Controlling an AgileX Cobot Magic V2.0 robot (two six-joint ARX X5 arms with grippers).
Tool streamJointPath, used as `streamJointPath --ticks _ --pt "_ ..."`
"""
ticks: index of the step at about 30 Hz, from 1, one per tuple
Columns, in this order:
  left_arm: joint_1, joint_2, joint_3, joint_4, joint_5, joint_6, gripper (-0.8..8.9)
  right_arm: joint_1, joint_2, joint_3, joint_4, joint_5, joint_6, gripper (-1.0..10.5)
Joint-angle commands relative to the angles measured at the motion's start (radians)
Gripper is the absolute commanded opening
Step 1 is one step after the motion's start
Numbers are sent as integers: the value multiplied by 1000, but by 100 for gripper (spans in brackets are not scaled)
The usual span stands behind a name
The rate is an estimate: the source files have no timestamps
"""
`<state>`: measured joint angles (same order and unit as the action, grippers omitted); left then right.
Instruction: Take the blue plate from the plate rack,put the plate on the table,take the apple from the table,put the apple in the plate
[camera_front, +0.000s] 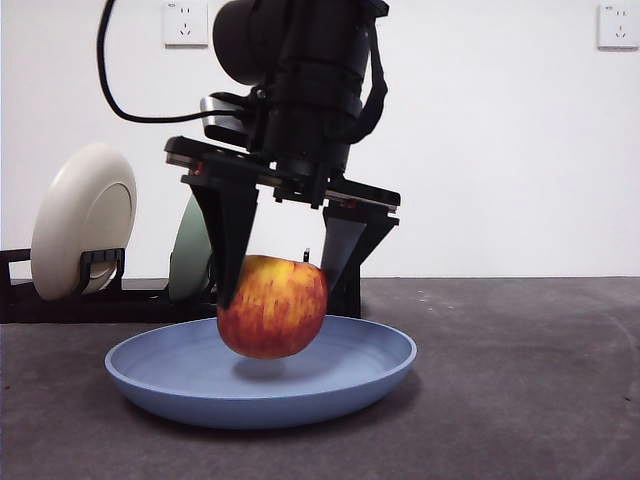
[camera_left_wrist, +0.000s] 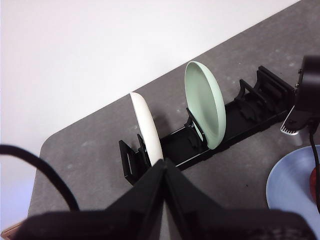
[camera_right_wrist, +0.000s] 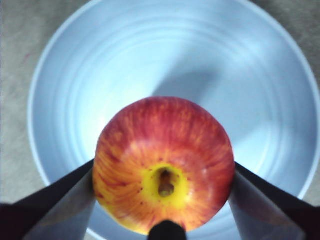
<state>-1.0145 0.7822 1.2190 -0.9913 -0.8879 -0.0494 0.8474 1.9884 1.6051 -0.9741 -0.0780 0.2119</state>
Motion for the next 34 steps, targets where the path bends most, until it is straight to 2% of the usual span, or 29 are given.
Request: streamJointPath --ticks 1,7,26,28,30,32,33,34 --pt "3 4 0 4 -7 0 -8 5 5 8 -3 1 -8 -2" --pt "3 5 0 21 -8 0 -8 2 6 7 -4 32 5 -2" --pt "3 5 172 9 -28 -2 -8 2 68 7 13 30 3 16" --pt "3 5 174 2 -28 -2 -8 3 69 7 12 30 6 147" --pt "3 5 174 -14 -29 -3 -8 3 69 7 12 30 6 396" --pt "3 6 174 -26 -29 -4 -8 3 69 8 13 30 6 588" --pt "3 7 174 -33 -29 -4 -8 3 68 8 13 30 5 638" --pt "3 10 174 -37 -29 -4 -8 3 68 9 15 30 4 641"
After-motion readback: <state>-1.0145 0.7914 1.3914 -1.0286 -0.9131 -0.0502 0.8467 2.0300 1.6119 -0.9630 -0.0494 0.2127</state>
